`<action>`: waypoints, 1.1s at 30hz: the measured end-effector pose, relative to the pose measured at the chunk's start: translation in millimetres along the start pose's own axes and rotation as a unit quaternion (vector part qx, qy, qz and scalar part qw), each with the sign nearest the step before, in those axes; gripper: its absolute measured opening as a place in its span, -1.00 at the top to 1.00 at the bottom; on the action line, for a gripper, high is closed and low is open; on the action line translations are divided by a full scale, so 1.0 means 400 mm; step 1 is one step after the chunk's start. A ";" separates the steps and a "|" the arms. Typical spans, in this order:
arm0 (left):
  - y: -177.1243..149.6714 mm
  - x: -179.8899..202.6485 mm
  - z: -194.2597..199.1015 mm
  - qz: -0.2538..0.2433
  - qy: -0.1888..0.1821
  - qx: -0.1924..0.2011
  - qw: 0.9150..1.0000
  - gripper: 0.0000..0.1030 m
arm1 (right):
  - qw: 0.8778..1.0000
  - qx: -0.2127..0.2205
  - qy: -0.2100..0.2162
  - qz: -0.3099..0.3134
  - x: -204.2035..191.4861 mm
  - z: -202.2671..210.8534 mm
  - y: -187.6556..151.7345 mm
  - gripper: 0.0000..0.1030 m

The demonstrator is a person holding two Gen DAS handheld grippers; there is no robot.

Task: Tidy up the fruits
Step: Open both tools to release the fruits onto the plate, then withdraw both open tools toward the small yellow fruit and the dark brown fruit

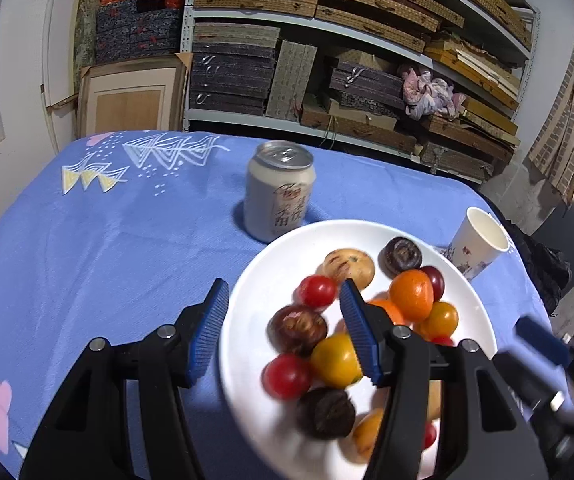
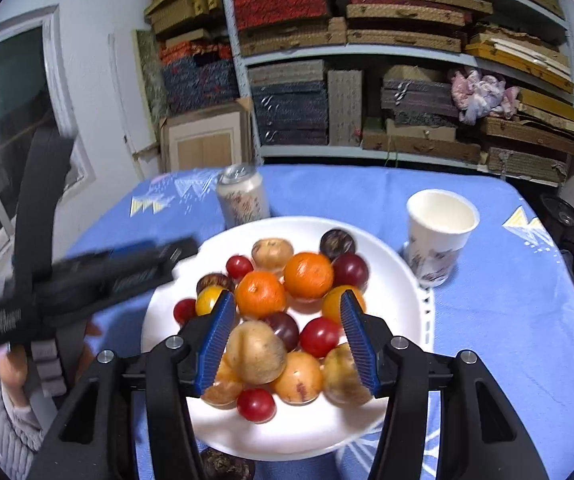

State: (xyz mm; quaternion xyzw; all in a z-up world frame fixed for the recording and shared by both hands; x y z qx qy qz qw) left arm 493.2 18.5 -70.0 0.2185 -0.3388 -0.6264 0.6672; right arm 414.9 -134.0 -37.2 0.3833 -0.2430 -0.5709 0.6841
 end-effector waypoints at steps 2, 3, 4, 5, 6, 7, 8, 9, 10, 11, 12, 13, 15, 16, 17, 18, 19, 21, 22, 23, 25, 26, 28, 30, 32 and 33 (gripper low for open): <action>-0.028 -0.025 0.029 0.003 0.008 -0.005 1.000 -0.10 | 1.000 0.008 0.003 -0.011 0.006 0.032 0.012 -0.08; -0.042 -0.035 0.043 0.002 0.012 -0.007 1.000 -0.10 | 1.000 0.012 0.006 -0.016 0.005 0.052 0.014 -0.08; -0.059 -0.045 0.062 -0.001 0.019 -0.007 1.000 -0.10 | 1.000 0.014 0.011 -0.018 -0.001 0.075 0.015 -0.08; -0.076 -0.055 0.081 -0.005 0.026 -0.007 1.000 -0.10 | 1.000 0.015 0.015 -0.015 -0.008 0.095 0.013 -0.09; -0.094 -0.063 0.101 -0.006 0.032 -0.008 0.999 -0.10 | 1.000 0.019 0.017 -0.013 -0.015 0.118 0.008 -0.09; -0.109 -0.068 0.117 -0.005 0.033 -0.009 0.999 -0.10 | 1.000 0.023 0.018 -0.011 -0.021 0.140 0.002 -0.14; -0.129 -0.071 0.135 -0.004 0.033 -0.011 0.999 -0.10 | 0.999 0.030 0.019 -0.012 -0.026 0.171 -0.012 -0.20; -0.153 -0.074 0.158 -0.005 0.035 -0.013 0.999 -0.10 | 0.999 0.036 0.022 -0.014 -0.029 0.197 -0.025 -0.23; -0.169 -0.075 0.173 -0.007 0.037 -0.012 0.999 -0.10 | 0.999 0.041 0.022 -0.017 -0.029 0.222 -0.048 -0.27; -0.186 -0.073 0.193 -0.011 0.038 -0.011 0.999 -0.10 | 0.999 0.039 0.021 -0.019 -0.031 0.236 -0.065 -0.27; -0.209 -0.069 0.218 -0.015 0.040 -0.007 0.999 -0.10 | 0.999 0.036 0.020 -0.019 -0.030 0.250 -0.089 -0.27; -0.228 -0.064 0.238 -0.019 0.041 -0.004 0.999 -0.11 | 0.999 0.036 0.019 -0.020 -0.030 0.260 -0.108 -0.28; -0.266 -0.051 0.275 -0.027 0.047 0.004 0.999 -0.20 | 0.999 0.030 0.011 -0.026 -0.017 0.279 -0.160 -0.28; -0.285 -0.046 0.294 -0.031 0.053 0.011 0.998 -0.23 | 0.999 0.027 0.011 -0.030 -0.012 0.286 -0.185 -0.28; -0.300 -0.041 0.308 -0.034 0.057 0.016 0.998 -0.29 | 0.999 0.023 0.011 -0.040 -0.001 0.289 -0.210 -0.28; -0.323 -0.031 0.329 -0.038 0.062 0.023 0.997 -0.31 | 0.998 0.018 0.012 -0.051 0.009 0.291 -0.233 -0.28; -0.338 -0.020 0.341 -0.040 0.064 0.024 0.997 -0.31 | 0.998 0.012 0.013 -0.061 0.018 0.290 -0.252 -0.28; -0.375 0.006 0.359 -0.051 0.065 0.024 0.996 -0.31 | 0.997 0.000 0.008 -0.079 0.042 0.287 -0.291 -0.28; -0.398 0.022 0.369 -0.059 0.067 0.025 0.996 -0.32 | 0.996 -0.002 0.004 -0.085 0.051 0.287 -0.300 -0.28; -0.415 0.039 0.376 -0.068 0.069 0.025 0.995 -0.35 | 0.995 -0.002 0.002 -0.097 0.063 0.288 -0.309 -0.31; -0.446 0.072 0.392 -0.087 0.073 0.030 0.993 -0.42 | 0.993 0.002 0.002 -0.118 0.080 0.295 -0.318 -0.43; -0.458 0.090 0.401 -0.098 0.073 0.034 0.992 -0.45 | 0.992 0.007 0.002 -0.129 0.090 0.300 -0.321 -0.48; -0.476 0.123 0.413 -0.117 0.071 0.040 0.990 -0.50 | 0.990 0.014 -0.004 -0.141 0.112 0.304 -0.322 -0.49; -0.494 0.154 0.422 -0.132 0.068 0.042 0.988 -0.53 | 0.988 0.014 -0.005 -0.152 0.126 0.301 -0.321 -0.49; -0.509 0.177 0.423 -0.144 0.060 0.037 0.987 -0.53 | 0.986 0.012 -0.005 -0.165 0.140 0.299 -0.325 -0.55; -0.518 0.186 0.423 -0.150 0.057 0.035 0.986 -0.53 | 0.985 0.012 -0.005 -0.170 0.146 0.301 -0.327 -0.56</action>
Point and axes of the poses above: each gripper's, at about its wrist camera, not at the fingertips, and z roughly against the way its jaws point, x to its right, y to its top, the point moved 8 cm from there along -z, roughly the way its jaws point, and after that the axes turned 2 degrees about z, right-handed, at the moved point
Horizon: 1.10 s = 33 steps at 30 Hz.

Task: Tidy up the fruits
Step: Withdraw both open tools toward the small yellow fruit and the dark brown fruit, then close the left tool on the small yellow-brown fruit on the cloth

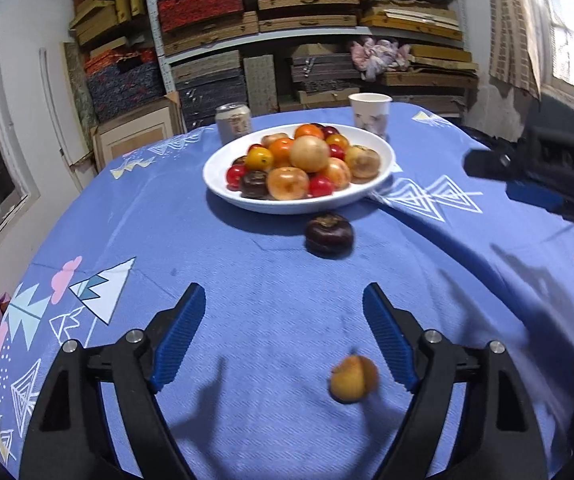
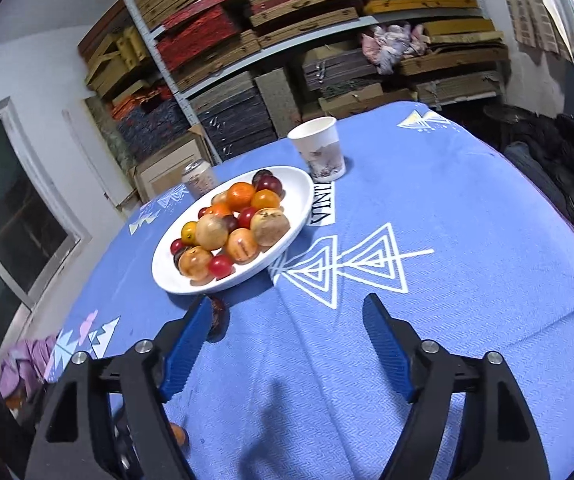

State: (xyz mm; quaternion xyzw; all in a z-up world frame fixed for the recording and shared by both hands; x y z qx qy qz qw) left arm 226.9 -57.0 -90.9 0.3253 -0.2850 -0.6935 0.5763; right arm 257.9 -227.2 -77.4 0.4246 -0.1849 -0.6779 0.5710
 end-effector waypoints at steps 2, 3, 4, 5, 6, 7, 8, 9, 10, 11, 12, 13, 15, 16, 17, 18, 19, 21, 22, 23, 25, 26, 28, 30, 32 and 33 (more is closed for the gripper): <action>-0.008 0.014 -0.003 -0.010 -0.012 -0.007 1.000 -0.53 | 1.000 0.003 -0.001 -0.007 0.008 0.001 0.005 -0.58; -0.012 0.018 -0.003 -0.013 -0.017 -0.009 1.000 -0.54 | 1.000 0.006 -0.001 -0.010 0.010 0.003 0.008 -0.58; -0.020 0.026 -0.003 -0.015 -0.030 -0.016 0.999 -0.54 | 1.000 0.007 -0.001 -0.013 0.013 0.004 0.010 -0.59; -0.026 0.027 -0.003 -0.016 -0.036 -0.020 0.999 -0.54 | 1.000 0.008 -0.001 -0.016 0.016 0.004 0.011 -0.61; -0.035 0.028 -0.003 -0.015 -0.043 -0.026 0.999 -0.53 | 1.000 0.008 -0.002 -0.018 0.019 0.004 0.011 -0.63; -0.041 0.028 -0.002 -0.015 -0.049 -0.030 0.998 -0.53 | 1.000 0.007 -0.003 -0.020 0.021 0.003 0.011 -0.64; -0.047 0.029 0.000 -0.015 -0.056 -0.035 0.998 -0.53 | 1.000 0.006 -0.003 -0.022 0.022 0.002 0.010 -0.64; -0.049 0.032 -0.001 -0.014 -0.062 -0.038 0.997 -0.53 | 1.000 0.005 -0.002 -0.022 0.023 0.001 0.010 -0.65; -0.055 0.038 0.001 -0.013 -0.073 -0.043 0.996 -0.53 | 1.000 0.005 -0.001 -0.022 0.023 0.001 0.011 -0.65; -0.059 0.041 0.002 -0.012 -0.081 -0.047 0.996 -0.53 | 1.000 0.006 -0.001 -0.022 0.023 0.002 0.012 -0.65; -0.062 0.046 0.003 -0.012 -0.086 -0.048 0.995 -0.49 | 1.000 0.006 -0.001 -0.020 0.022 0.003 0.012 -0.65; -0.063 0.049 0.002 -0.011 -0.093 -0.050 0.994 -0.47 | 1.000 0.006 0.000 -0.019 0.021 0.004 0.012 -0.65; -0.067 0.052 -0.002 -0.011 -0.098 -0.055 0.994 -0.38 | 1.000 0.006 0.003 -0.018 0.018 0.006 0.011 -0.65; -0.072 0.055 -0.006 -0.011 -0.103 -0.061 0.993 -0.34 | 1.000 0.006 0.003 -0.016 0.017 0.007 0.011 -0.65; -0.075 0.057 -0.006 -0.011 -0.107 -0.065 0.992 -0.28 | 1.000 0.007 0.004 -0.016 0.018 0.010 0.011 -0.65; -0.078 0.060 -0.005 -0.012 -0.110 -0.067 0.992 -0.27 | 1.000 0.007 0.004 -0.016 0.018 0.010 0.010 -0.65; -0.084 0.062 -0.003 -0.013 -0.113 -0.071 0.991 -0.27 | 1.000 0.007 0.005 -0.017 0.018 0.010 0.011 -0.65; -0.088 0.066 0.001 -0.015 -0.118 -0.074 0.990 -0.26 | 1.000 0.005 0.006 -0.016 0.017 0.010 0.010 -0.66; -0.091 0.068 0.004 -0.016 -0.121 -0.074 0.990 -0.26 | 1.000 0.004 0.006 -0.016 0.015 0.009 0.009 -0.66; -0.091 0.068 0.005 -0.016 -0.122 -0.073 0.990 -0.26 | 1.000 0.004 0.007 -0.014 0.013 0.009 0.008 -0.66; -0.092 0.069 0.001 -0.014 -0.126 -0.076 0.989 -0.26 | 1.000 0.004 0.008 -0.009 0.007 0.010 0.006 -0.66; -0.094 0.070 -0.003 -0.013 -0.128 -0.081 0.988 -0.21 | 1.000 0.004 0.008 -0.006 0.004 0.010 0.005 -0.66; -0.099 0.074 -0.010 -0.013 -0.136 -0.090 0.986 -0.01 | 1.000 0.004 0.006 -0.004 0.001 0.010 0.003 -0.66; -0.103 0.080 -0.017 -0.013 -0.142 -0.100 0.985 0.11 | 1.000 0.004 0.006 -0.004 0.001 0.010 0.003 -0.66; -0.105 0.080 -0.021 -0.010 -0.144 -0.103 0.984 0.11 | 1.000 0.003 0.007 -0.004 0.000 0.010 0.003 -0.66; -0.105 0.079 -0.023 -0.009 -0.144 -0.103 0.984 0.11 | 1.000 0.003 0.007 -0.004 -0.001 0.010 0.002 -0.66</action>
Point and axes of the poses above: each gripper's, at about its wrist camera, not at the fingertips, and z roughly against the way its jaws point, x to its right, y to its top, the point moved 8 cm from there along -z, roughly the way its jaws point, and after that the axes turned 2 degrees about z, right-handed, at the moved point
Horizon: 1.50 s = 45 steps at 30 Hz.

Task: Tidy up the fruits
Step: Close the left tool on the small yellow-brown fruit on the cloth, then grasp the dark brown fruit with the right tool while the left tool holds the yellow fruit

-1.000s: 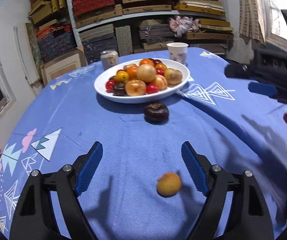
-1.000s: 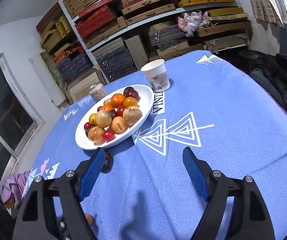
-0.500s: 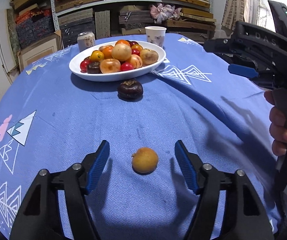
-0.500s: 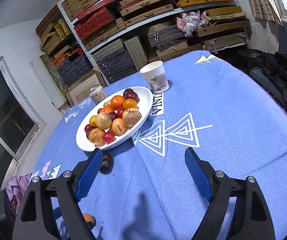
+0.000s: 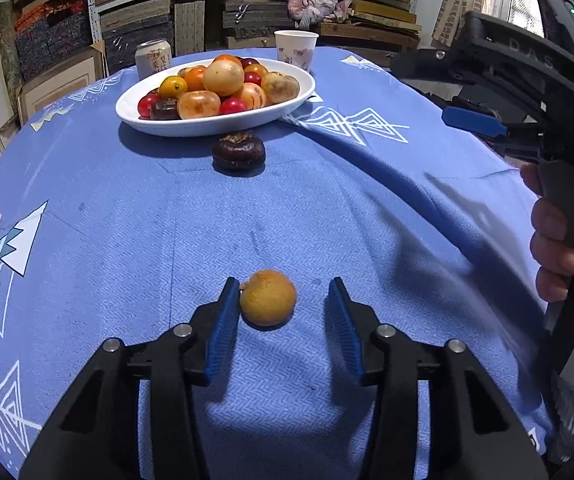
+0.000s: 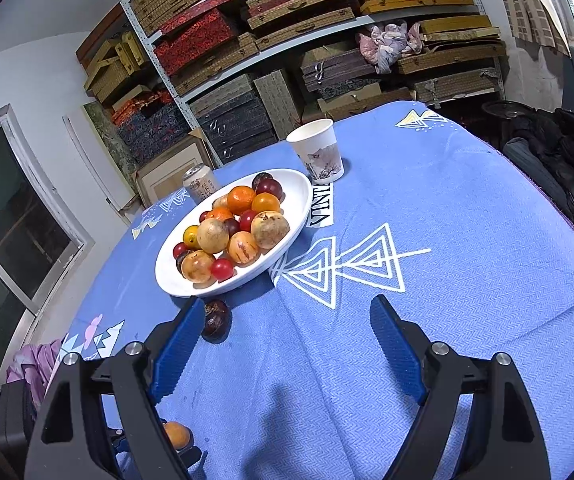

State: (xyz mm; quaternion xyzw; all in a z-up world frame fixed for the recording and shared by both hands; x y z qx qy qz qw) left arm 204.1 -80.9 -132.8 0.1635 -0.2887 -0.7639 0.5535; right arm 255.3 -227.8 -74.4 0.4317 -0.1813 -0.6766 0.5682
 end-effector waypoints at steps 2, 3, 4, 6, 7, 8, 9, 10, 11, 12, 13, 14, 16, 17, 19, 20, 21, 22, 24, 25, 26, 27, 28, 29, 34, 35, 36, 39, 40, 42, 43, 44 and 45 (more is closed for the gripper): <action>0.000 0.000 -0.005 0.001 -0.002 -0.004 1.000 0.11 | 1.000 0.000 0.000 0.002 0.001 0.000 0.001 -0.66; -0.002 0.000 -0.008 0.001 -0.002 -0.006 1.000 0.14 | 1.000 -0.001 0.000 0.003 -0.001 0.000 0.000 -0.66; -0.001 -0.001 -0.007 0.001 -0.001 -0.006 1.000 0.17 | 1.000 -0.001 0.000 0.004 -0.001 -0.002 -0.001 -0.66; 0.000 -0.005 -0.004 0.004 0.000 -0.004 1.000 0.27 | 1.000 -0.004 -0.001 0.005 -0.002 -0.005 -0.005 -0.66; 0.000 -0.007 -0.004 0.005 0.002 -0.004 1.000 0.29 | 1.000 -0.005 -0.001 0.005 -0.001 -0.006 -0.006 -0.66; 0.000 -0.010 -0.004 0.007 0.003 -0.004 1.000 0.34 | 1.000 -0.006 0.000 0.006 -0.002 -0.007 -0.007 -0.66; 0.001 -0.012 -0.003 0.007 0.004 -0.005 1.000 0.38 | 1.000 -0.006 -0.001 0.007 -0.002 -0.007 -0.008 -0.66; 0.000 -0.014 -0.003 0.008 0.004 -0.005 1.000 0.40 | 1.000 -0.006 -0.001 0.007 -0.003 -0.007 -0.008 -0.66; 0.001 -0.016 -0.002 0.009 0.005 -0.004 1.000 0.45 | 1.000 -0.006 -0.001 0.007 -0.003 -0.007 -0.009 -0.66; 0.001 -0.017 0.000 0.009 0.005 -0.003 1.000 0.45 | 1.000 -0.007 0.000 0.007 -0.003 -0.007 -0.009 -0.66; 0.001 -0.017 0.001 0.009 0.006 -0.001 1.000 0.45 | 1.000 -0.007 -0.001 0.008 -0.004 -0.008 -0.009 -0.66; 0.003 -0.019 0.005 0.008 0.009 0.003 1.000 0.45 | 1.000 -0.008 -0.002 0.010 -0.003 -0.008 -0.009 -0.66; 0.019 -0.028 0.024 0.005 0.019 0.024 1.000 0.45 | 1.000 -0.009 -0.003 0.014 -0.006 -0.010 -0.010 -0.66; 0.030 -0.037 0.034 0.005 0.025 0.035 0.999 0.45 | 1.000 -0.008 -0.004 0.018 -0.009 -0.010 -0.012 -0.66; 0.057 -0.068 0.049 0.005 0.044 0.050 0.998 0.45 | 0.999 -0.008 -0.005 0.037 -0.024 -0.013 -0.017 -0.66; 0.069 -0.086 0.053 0.007 0.054 0.054 0.997 0.45 | 0.998 -0.009 -0.006 0.054 -0.038 -0.016 -0.024 -0.66; 0.079 -0.102 0.058 0.010 0.061 0.059 0.996 0.45 | 0.997 -0.010 -0.008 0.070 -0.053 -0.021 -0.031 -0.66; 0.100 -0.132 0.060 0.013 0.075 0.065 0.995 0.45 | 0.996 -0.012 -0.007 0.085 -0.069 -0.025 -0.040 -0.66; 0.129 -0.179 0.062 0.020 0.099 0.079 0.992 0.45 | 0.993 -0.027 0.003 0.118 -0.115 -0.043 -0.065 -0.66; 0.146 -0.210 0.057 0.031 0.106 0.085 0.990 0.45 | 0.991 -0.032 0.004 0.131 -0.133 -0.050 -0.070 -0.66; 0.156 -0.229 0.053 0.042 0.108 0.087 0.989 0.45 | 0.988 -0.037 0.001 0.149 -0.157 -0.061 -0.080 -0.66; 0.162 -0.251 0.044 0.056 0.108 0.088 0.989 0.45 | 0.985 -0.043 -0.004 0.167 -0.178 -0.076 -0.089 -0.66; 0.163 -0.276 0.032 0.075 0.104 0.085 0.988 0.45 | 0.981 -0.053 -0.013 0.186 -0.198 -0.095 -0.096 -0.66; 0.161 -0.293 0.022 0.087 0.102 0.081 0.988 0.45 | 0.978 -0.060 -0.021 0.198 -0.212 -0.111 -0.102 -0.65; 0.149 -0.351 -0.004 0.121 0.098 0.058 0.986 0.45 | 0.969 -0.101 -0.048 0.221 -0.262 -0.213 -0.107 -0.52; 0.149 -0.355 -0.003 0.124 0.098 0.058 0.986 0.45 | 0.968 -0.110 -0.049 0.221 -0.267 -0.234 -0.107 -0.44; 0.149 -0.357 -0.002 0.125 0.097 0.059 0.986 0.45 | 0.968 -0.116 -0.049 0.219 -0.271 -0.248 -0.109 -0.41; 0.150 -0.353 -0.001 0.122 0.097 0.062 0.986 0.45 | 0.968 -0.123 -0.053 0.212 -0.267 -0.276 -0.113 -0.31; 0.150 -0.348 -0.004 0.120 0.098 0.061 0.986 0.45 | 0.968 -0.124 -0.054 0.209 -0.263 -0.282 -0.115 -0.24; 0.149 -0.340 -0.009 0.116 0.096 0.059 0.987 0.45 | 0.969 -0.131 -0.053 0.205 -0.256 -0.295 -0.119 -0.13; 0.148 -0.337 -0.012 0.114 0.097 0.059 0.987 0.45 | 0.968 -0.134 -0.053 0.203 -0.254 -0.301 -0.121 -0.10; 0.148 -0.335 -0.014 0.112 0.098 0.058 0.987 0.45 | 0.968 -0.134 -0.053 0.204 -0.254 -0.304 -0.120 -0.09; 0.147 -0.333 -0.015 0.110 0.100 0.058 0.987 0.45 | 0.969 -0.133 -0.052 0.204 -0.256 -0.306 -0.118 -0.08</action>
Point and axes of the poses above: each gripper's, at about its wrist camera, not at the fingertips, and z roughly against the way its jaws point, x to its right, y to its top, the point moved 8 cm from there along -z, roughly the way its jaws point, and after that the axes turned 2 degrees about z, right-handed, at the moved point
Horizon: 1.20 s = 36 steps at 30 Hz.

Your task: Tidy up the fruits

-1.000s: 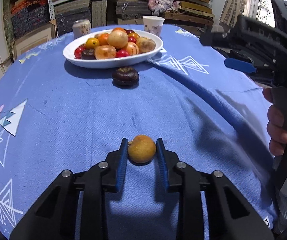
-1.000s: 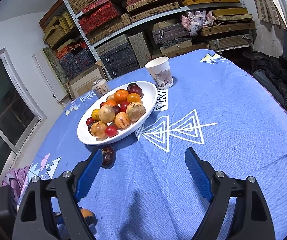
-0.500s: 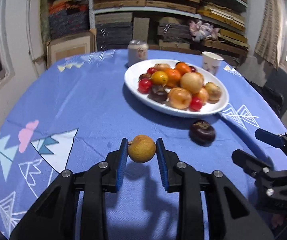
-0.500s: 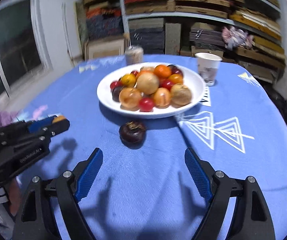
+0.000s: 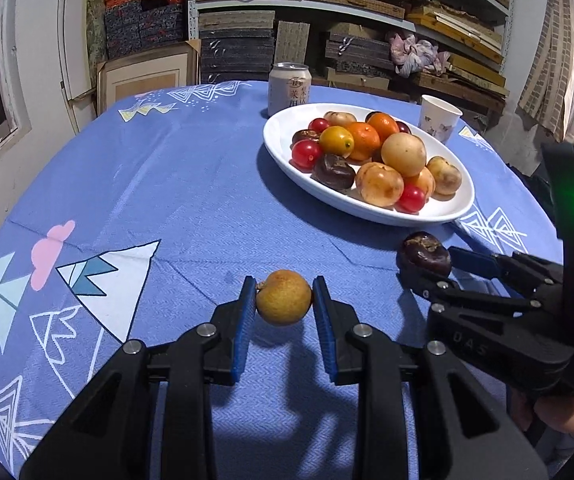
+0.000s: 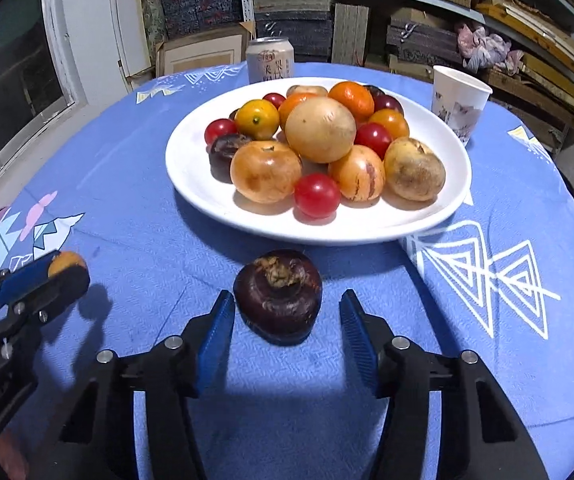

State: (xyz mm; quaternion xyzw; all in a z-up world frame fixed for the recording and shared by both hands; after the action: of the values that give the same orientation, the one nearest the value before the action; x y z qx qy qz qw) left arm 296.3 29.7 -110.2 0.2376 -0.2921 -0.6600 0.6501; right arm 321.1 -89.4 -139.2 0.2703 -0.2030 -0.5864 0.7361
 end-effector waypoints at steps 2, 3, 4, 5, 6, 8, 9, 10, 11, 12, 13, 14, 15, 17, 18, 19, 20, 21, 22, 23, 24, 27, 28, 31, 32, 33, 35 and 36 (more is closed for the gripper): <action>-0.002 0.003 -0.001 -0.003 0.002 0.001 1.000 0.45 | 1.000 0.001 0.004 -0.002 -0.002 -0.003 0.004 -0.03; -0.003 0.005 -0.002 -0.004 0.004 0.001 1.000 0.45 | 1.000 0.001 0.003 -0.001 -0.001 -0.005 0.006 -0.03; -0.003 0.004 -0.003 -0.005 0.004 0.001 1.000 0.45 | 1.000 0.001 0.002 0.001 -0.002 -0.006 0.007 -0.03; -0.004 0.005 -0.004 -0.006 0.006 0.001 1.000 0.45 | 1.000 0.001 0.002 0.002 -0.003 -0.006 0.007 -0.03; -0.005 0.007 -0.005 -0.007 0.006 0.001 1.000 0.45 | 1.000 0.001 0.003 0.002 -0.004 -0.007 0.008 -0.03; -0.006 0.010 -0.006 -0.010 0.008 0.001 1.000 0.45 | 1.000 0.001 0.002 0.001 -0.003 -0.006 0.009 -0.01; -0.007 0.011 -0.006 -0.011 0.009 0.002 1.000 0.45 | 1.000 0.001 0.002 0.002 -0.003 -0.006 0.010 -0.01; -0.007 0.010 -0.006 -0.012 0.009 0.002 1.000 0.45 | 1.000 0.001 0.002 0.002 -0.003 -0.006 0.010 0.01; -0.007 0.010 -0.005 -0.013 0.010 0.003 1.000 0.45 | 1.000 0.001 0.003 0.004 -0.004 -0.006 0.010 0.05; -0.008 0.011 -0.006 -0.013 0.010 0.002 1.000 0.45 | 1.000 0.001 0.003 0.006 -0.005 -0.005 0.010 0.07; -0.008 0.011 -0.007 -0.013 0.010 0.002 1.000 0.45 | 1.000 0.001 0.003 0.009 -0.009 -0.005 0.011 0.13; -0.007 0.010 -0.006 -0.013 0.010 0.002 1.000 0.45 | 1.000 0.001 0.002 0.011 -0.010 -0.004 0.010 0.13; -0.008 0.010 -0.007 -0.013 0.010 0.002 1.000 0.45 | 1.000 0.001 -0.001 0.013 -0.011 -0.004 0.011 0.13; -0.009 0.012 -0.006 -0.014 0.011 0.002 1.000 0.45 | 1.000 0.002 -0.002 0.014 -0.011 -0.003 0.011 0.13; -0.008 0.011 -0.007 -0.014 0.011 0.002 1.000 0.45 | 1.000 0.002 -0.001 0.013 -0.011 -0.004 0.011 0.13; -0.008 0.011 -0.006 -0.014 0.011 0.002 1.000 0.45 | 1.000 0.002 0.000 0.012 -0.012 -0.003 0.011 0.14; -0.009 0.011 -0.007 -0.015 0.011 0.002 1.000 0.45 | 1.000 0.002 0.000 0.011 -0.011 -0.002 0.010 0.14; -0.009 0.012 -0.006 -0.015 0.010 0.003 1.000 0.45 | 1.000 0.003 0.001 0.011 -0.012 0.001 0.009 0.14; -0.009 0.013 -0.006 -0.015 0.009 0.004 1.000 0.45 | 1.000 0.002 0.003 0.011 -0.014 0.005 0.005 0.15; -0.008 0.014 -0.003 -0.017 0.008 0.007 1.000 0.45 | 1.000 0.002 0.007 0.013 -0.018 0.011 0.001 0.15; -0.007 0.016 0.000 -0.018 0.007 0.011 1.000 0.45 | 1.000 0.004 0.009 0.016 -0.023 0.024 -0.004 0.15; 0.016 0.025 0.015 -0.025 0.012 0.034 0.999 0.45 | 0.999 0.031 0.013 0.021 -0.029 0.083 0.003 0.15; 0.025 0.029 0.017 -0.024 0.008 0.037 0.999 0.45 | 0.999 0.044 0.017 0.015 -0.023 0.108 0.016 0.15; 0.075 0.041 0.015 -0.025 0.005 0.047 0.999 0.45 | 0.998 0.067 0.014 0.002 0.010 0.147 0.057 0.15; 0.089 0.045 0.011 -0.028 0.007 0.051 0.998 0.45 | 0.997 0.075 0.009 -0.006 0.030 0.156 0.078 0.15; 0.110 0.051 0.003 -0.030 0.007 0.053 0.998 0.45 | 0.997 0.080 0.006 -0.014 0.051 0.160 0.098 0.15; 0.139 0.066 -0.009 -0.036 0.007 0.056 0.998 0.45 | 0.996 0.084 0.004 -0.026 0.082 0.160 0.129 0.15; 0.153 0.071 -0.015 -0.039 0.010 0.060 0.997 0.45 | 0.996 0.086 0.000 -0.031 0.099 0.159 0.145 0.15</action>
State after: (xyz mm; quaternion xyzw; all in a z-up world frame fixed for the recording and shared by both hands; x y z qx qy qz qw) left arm 343.3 1.9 -70.1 0.2941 -0.3149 -0.6640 0.6111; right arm 334.9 -128.6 -53.9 0.3390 -0.2444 -0.5890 0.6917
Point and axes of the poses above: each gripper's, at about its wrist camera, not at the fingertips, and z roughly against the way its jaws point, x to its right, y to its top, the point moved 8 cm from there along -z, roughly the way its jaws point, and after that the axes turned 2 degrees about z, right-handed, at the moved point
